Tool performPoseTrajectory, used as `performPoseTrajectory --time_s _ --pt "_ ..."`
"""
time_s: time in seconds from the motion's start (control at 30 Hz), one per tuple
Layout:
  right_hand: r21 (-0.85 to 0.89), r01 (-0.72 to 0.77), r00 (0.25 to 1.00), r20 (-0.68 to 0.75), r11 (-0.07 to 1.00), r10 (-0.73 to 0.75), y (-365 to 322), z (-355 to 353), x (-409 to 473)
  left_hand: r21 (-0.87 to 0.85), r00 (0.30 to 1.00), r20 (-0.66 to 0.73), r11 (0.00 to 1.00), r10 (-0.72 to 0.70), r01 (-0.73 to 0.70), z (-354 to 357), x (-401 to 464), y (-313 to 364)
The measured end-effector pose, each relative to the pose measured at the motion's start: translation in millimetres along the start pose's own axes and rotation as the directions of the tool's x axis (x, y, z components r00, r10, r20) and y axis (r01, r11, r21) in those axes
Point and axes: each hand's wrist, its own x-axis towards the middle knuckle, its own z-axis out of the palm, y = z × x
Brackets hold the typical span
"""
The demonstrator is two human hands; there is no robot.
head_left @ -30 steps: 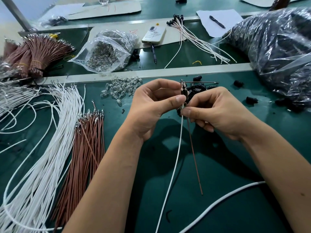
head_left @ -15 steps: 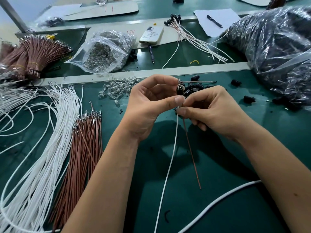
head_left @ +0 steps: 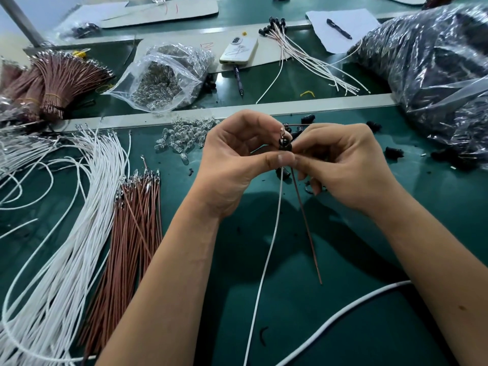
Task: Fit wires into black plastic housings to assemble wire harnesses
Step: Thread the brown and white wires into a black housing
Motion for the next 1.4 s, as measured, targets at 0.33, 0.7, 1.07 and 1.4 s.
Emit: performPoseTrajectory --time_s 0.33,0.7,1.07,1.4 --pt "-0.069 0.014 1.000 -0.003 0.998 -0.014 -2.6 1.3 -0.6 -0.025 0.999 -0.042 1.000 0.006 -0.007 3.0 -0.8 0.3" --pt "0.144 -0.156 0.986 -0.032 0.977 0.162 -5.4 -0.4 -2.2 -0.211 0.930 -0.149 0.930 -0.336 0.302 -4.1 2.8 5.2" --pt "0.116 -0.197 0.980 0.044 0.973 0.193 -5.5 2.4 -4.3 -0.031 0.973 -0.086 0.977 -0.214 0.212 0.0 -1.5 1.6" --pt "0.109 -0.107 0.994 -0.003 0.988 0.108 -5.7 6.1 -1.7 -0.086 0.998 -0.023 0.995 -0.054 0.052 4.0 -1.6 5.1"
